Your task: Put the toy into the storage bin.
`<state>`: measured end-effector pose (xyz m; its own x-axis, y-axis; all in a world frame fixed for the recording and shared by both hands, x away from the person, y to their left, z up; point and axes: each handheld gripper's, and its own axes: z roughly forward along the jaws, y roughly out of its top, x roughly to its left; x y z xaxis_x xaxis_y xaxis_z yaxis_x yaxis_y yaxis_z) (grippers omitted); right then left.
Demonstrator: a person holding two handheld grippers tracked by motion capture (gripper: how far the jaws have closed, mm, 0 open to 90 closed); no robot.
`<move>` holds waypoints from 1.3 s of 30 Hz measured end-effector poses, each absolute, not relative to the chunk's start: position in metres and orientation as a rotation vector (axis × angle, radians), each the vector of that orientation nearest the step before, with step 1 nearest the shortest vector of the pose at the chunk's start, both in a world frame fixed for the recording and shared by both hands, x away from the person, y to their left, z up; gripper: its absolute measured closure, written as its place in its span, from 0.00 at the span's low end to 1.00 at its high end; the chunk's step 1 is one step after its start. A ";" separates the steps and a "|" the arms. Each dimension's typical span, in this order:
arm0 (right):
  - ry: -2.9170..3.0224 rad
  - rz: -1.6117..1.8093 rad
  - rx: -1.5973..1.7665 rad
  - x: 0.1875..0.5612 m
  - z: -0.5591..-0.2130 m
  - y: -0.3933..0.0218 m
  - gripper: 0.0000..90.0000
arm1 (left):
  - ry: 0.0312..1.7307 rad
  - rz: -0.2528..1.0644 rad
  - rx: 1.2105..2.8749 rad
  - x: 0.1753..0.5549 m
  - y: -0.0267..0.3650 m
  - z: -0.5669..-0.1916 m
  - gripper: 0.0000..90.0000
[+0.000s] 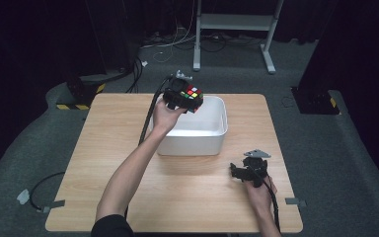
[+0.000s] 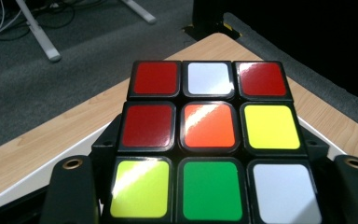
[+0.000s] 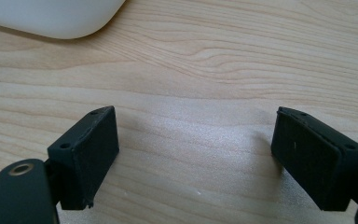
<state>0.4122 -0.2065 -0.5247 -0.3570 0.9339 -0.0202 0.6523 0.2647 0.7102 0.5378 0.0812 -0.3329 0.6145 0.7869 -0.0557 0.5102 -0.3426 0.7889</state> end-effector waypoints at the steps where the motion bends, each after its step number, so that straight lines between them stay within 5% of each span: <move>1: 2.102 0.859 1.434 0.412 -0.525 -0.206 0.16 | 1.025 0.442 2.033 0.539 0.079 -0.335 0.36; 39: 2.110 0.862 1.431 0.412 -0.525 -0.206 0.16 | 1.137 0.442 2.180 0.564 0.072 -0.383 0.36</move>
<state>0.4119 -0.2061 -0.5245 -0.3630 0.9316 -0.0181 0.6525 0.2680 0.7089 0.5637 0.0719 -0.3832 0.5710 0.8209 0.0043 0.6086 -0.4269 0.6689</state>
